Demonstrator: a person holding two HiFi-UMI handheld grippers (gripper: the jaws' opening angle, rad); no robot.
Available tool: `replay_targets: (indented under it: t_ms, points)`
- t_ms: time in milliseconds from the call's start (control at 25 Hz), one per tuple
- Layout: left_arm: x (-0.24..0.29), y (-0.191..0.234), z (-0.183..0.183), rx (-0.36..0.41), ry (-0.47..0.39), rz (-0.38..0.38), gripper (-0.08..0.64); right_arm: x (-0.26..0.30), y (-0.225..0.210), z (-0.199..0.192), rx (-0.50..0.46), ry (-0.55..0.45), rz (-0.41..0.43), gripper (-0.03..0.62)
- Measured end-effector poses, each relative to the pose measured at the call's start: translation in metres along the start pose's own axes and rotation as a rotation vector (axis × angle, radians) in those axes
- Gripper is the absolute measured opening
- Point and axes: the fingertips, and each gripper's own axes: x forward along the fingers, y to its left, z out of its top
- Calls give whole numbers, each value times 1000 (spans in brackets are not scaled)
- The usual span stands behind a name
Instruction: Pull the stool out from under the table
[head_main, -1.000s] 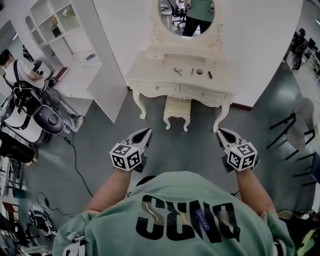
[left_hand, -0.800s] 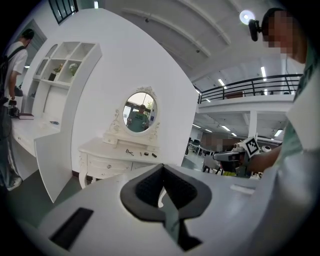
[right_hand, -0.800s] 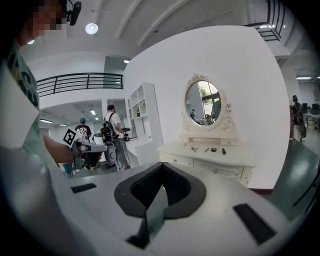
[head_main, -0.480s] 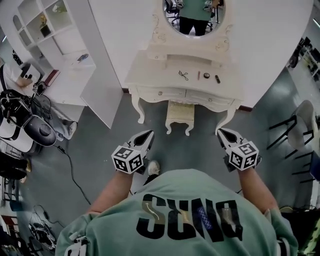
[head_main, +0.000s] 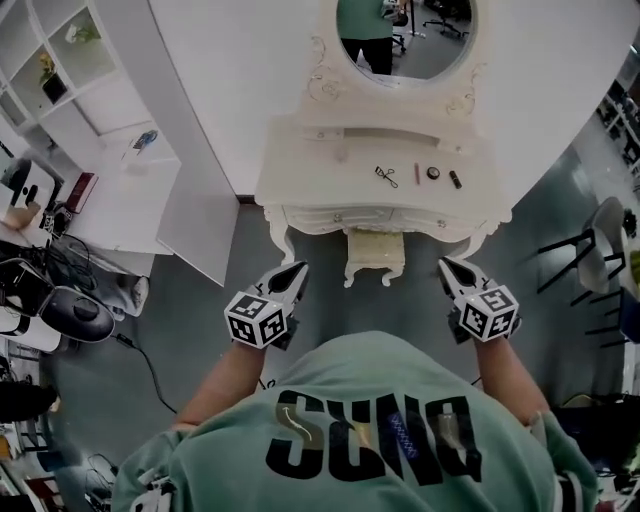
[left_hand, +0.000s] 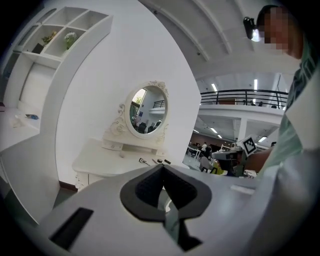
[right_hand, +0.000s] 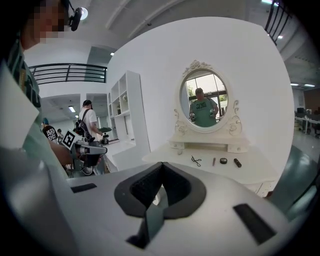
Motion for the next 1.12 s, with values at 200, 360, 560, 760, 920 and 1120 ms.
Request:
replay_targets:
  t_ms: [200, 360, 560, 760, 920, 1120]
  points:
    - [29, 33, 13, -4, 18, -30, 0, 33, -10, 5, 9, 17, -35, -11]
    - [63, 37, 17, 4, 35, -47, 0, 46, -31, 7, 6, 20, -31, -11]
    - [116, 36, 22, 6, 55, 3, 0, 63, -77, 5, -11, 29, 11, -11]
    - [170, 24, 11, -14, 77, 73, 0, 83, -129, -10, -10, 37, 85, -11]
    - [192, 29, -10, -73, 91, 127, 0, 110, -150, -34, -12, 68, 111, -11]
    - [206, 47, -40, -74, 153, 94, 0, 145, -156, -66, 27, 109, 84, -11]
